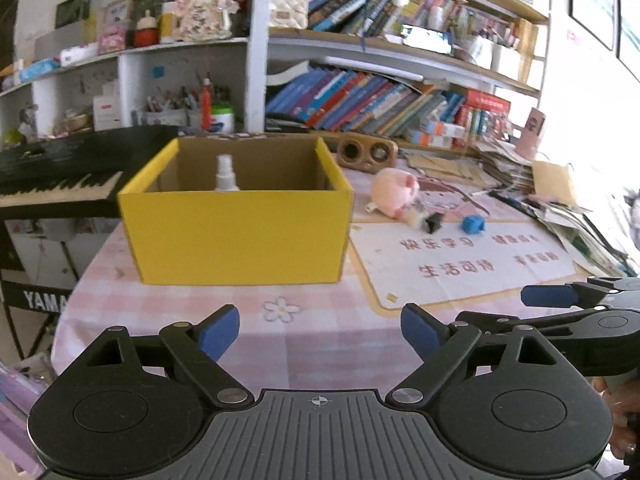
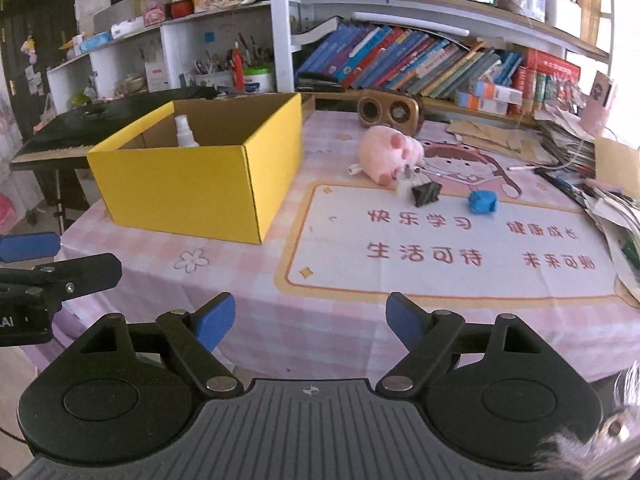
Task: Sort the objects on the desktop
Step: 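Lift both open tools out of the yellow box and back away, then move both tools toward the blue block and black binder clip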
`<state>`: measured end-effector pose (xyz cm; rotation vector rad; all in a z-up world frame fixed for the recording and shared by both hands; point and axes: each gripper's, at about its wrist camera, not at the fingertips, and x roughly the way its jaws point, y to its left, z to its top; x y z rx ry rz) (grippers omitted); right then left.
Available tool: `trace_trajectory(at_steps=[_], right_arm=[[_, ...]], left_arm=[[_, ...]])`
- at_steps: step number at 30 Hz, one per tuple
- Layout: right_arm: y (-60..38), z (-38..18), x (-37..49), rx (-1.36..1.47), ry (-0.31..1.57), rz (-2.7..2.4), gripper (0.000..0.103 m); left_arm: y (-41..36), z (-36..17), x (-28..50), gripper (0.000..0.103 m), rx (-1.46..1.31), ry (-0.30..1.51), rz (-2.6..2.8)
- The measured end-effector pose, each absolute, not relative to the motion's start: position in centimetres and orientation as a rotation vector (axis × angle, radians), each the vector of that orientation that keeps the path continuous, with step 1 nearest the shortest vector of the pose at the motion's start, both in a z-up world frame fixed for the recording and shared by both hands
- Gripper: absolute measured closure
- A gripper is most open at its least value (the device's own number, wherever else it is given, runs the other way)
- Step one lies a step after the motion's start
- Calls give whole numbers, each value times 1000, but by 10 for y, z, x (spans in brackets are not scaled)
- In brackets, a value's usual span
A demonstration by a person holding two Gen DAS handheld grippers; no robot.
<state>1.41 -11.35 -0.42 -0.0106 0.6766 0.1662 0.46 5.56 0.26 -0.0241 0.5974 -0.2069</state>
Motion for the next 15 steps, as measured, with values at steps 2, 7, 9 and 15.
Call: trace_trajectory(at_steps=[2,7,9,15], right_arm=[[-116,-5,10,-15,679,153,21],[-125,-5,4,-25,685,124,21],[-130,-5,3,-25,690,109,20],[-149,-7,3,0,697,53,20]], left_arm=[[49,1,5,13,-15,597,-232],[36,1,8,12,-8,592,-282],[32,0,10,12,-8,591,-299],[12,-2,20,12,13,599,-352]])
